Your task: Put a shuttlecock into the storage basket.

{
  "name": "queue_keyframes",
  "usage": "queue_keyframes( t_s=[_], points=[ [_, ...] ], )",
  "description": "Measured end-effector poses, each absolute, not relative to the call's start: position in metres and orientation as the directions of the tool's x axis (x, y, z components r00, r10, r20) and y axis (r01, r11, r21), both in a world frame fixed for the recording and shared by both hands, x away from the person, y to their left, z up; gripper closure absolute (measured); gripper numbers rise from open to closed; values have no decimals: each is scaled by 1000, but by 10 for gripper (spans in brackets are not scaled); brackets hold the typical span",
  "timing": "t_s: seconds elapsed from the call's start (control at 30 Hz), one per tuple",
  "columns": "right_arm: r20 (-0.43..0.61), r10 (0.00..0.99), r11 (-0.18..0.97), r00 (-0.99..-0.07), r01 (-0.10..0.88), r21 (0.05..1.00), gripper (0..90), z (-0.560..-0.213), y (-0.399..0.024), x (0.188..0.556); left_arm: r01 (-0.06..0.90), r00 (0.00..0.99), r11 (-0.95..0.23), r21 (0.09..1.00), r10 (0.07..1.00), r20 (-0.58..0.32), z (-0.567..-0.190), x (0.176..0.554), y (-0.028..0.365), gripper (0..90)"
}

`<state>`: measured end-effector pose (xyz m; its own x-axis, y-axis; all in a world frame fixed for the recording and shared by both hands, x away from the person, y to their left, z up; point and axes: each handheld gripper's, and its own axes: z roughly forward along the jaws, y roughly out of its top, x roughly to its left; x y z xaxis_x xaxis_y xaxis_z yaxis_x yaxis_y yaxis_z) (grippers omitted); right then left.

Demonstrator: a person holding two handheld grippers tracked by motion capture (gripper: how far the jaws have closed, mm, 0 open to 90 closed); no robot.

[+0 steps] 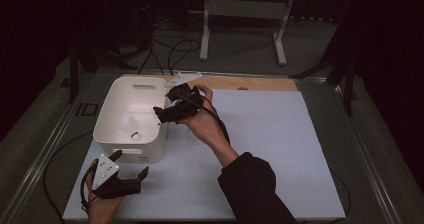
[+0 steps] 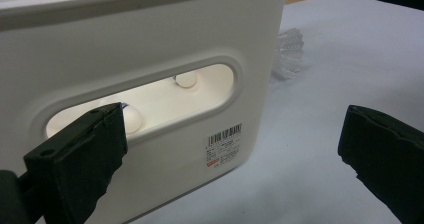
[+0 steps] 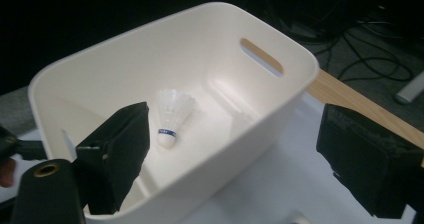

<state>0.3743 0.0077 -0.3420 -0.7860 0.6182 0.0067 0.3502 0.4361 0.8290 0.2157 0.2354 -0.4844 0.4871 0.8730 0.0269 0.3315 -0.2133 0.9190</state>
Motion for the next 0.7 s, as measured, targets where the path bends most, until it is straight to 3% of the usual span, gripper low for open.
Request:
queue_keyframes(
  t_s=[0.7],
  points=[
    [-99,667,502,-738,347,792,128,-356,-30,381,332,486,-211,919,873,25,-485,216,235,0]
  ],
)
